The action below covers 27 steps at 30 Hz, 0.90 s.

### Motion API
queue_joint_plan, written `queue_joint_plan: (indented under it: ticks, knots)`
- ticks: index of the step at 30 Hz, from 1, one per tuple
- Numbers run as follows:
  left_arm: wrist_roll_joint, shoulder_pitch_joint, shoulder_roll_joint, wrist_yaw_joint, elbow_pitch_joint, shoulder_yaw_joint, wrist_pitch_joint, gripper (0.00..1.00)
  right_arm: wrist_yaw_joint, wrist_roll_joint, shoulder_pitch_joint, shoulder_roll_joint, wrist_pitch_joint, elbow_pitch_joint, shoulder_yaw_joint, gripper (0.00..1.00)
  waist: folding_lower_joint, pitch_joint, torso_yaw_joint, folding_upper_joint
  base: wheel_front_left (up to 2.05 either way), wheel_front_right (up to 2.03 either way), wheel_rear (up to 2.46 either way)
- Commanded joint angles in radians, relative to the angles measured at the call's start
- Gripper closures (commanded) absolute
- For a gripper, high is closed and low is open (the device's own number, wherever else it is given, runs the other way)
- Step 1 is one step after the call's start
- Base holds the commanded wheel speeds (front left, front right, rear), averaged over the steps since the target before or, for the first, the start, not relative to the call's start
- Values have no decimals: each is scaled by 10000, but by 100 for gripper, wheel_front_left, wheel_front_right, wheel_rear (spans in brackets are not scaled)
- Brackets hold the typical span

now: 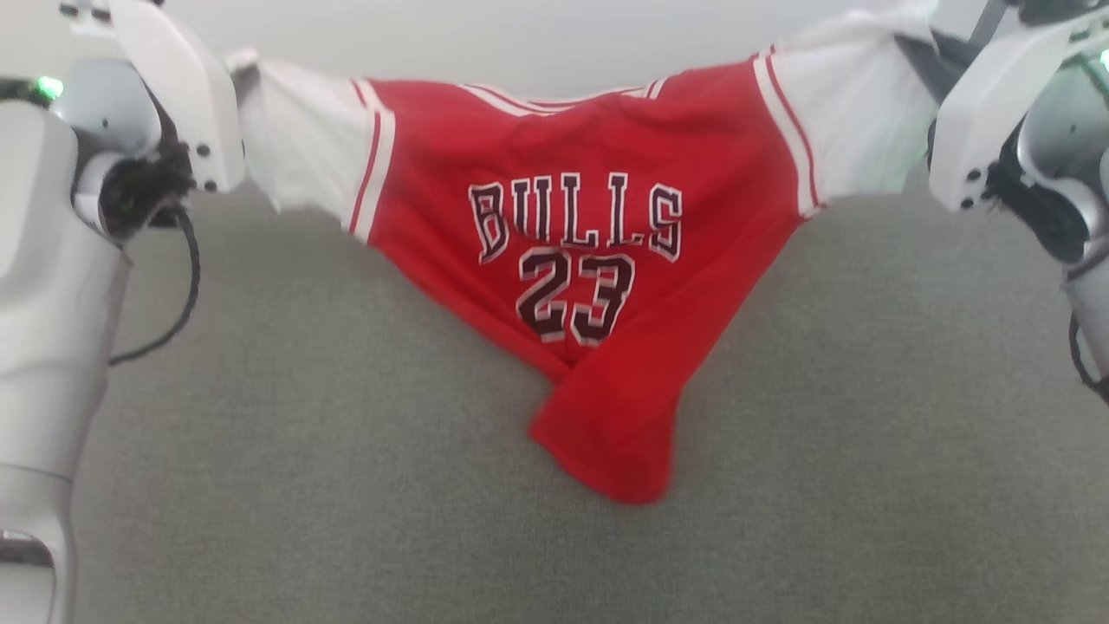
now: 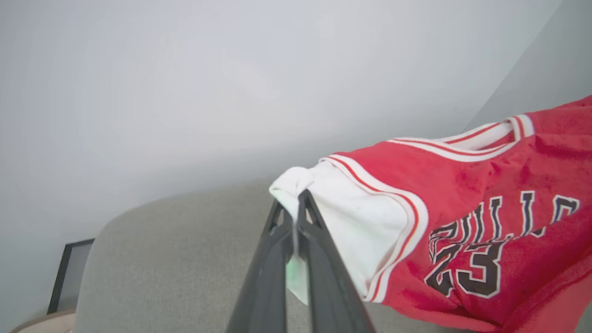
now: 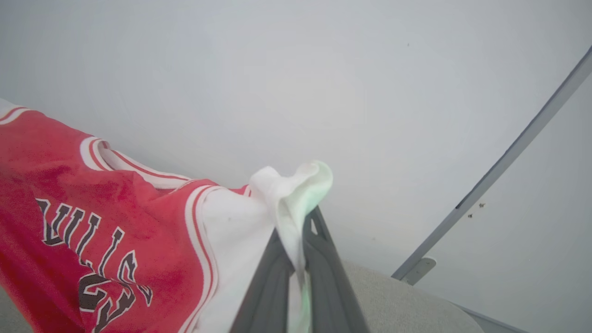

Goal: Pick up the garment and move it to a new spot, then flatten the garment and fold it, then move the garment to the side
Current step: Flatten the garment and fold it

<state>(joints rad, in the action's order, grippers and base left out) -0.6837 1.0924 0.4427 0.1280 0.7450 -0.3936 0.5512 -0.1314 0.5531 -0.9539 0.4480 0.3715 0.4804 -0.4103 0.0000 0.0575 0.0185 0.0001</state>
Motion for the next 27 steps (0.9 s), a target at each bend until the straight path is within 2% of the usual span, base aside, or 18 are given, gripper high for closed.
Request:
queue_joint_plan:
  ticks: [1, 16, 27]
  knots:
    - [0, 240, 103, 19, -55, -67, -133, 100, 13, 1, -233, -14, -235, -46, -21, 100, 0, -396, 16, -1, 0, 0, 0]
    - [87, 1746, 459, 24, 100, -849, -1328, 100, 13, -418, -1792, 49, -1107, 536, -544, 100, 0, -903, 24, -1, 0, 0, 0]
    - [-35, 2368, 450, 24, 696, -1369, -2250, 100, 13, -479, -2343, -77, -1544, 1466, -877, 100, 0, -619, 36, -1, 0, 0, 0]
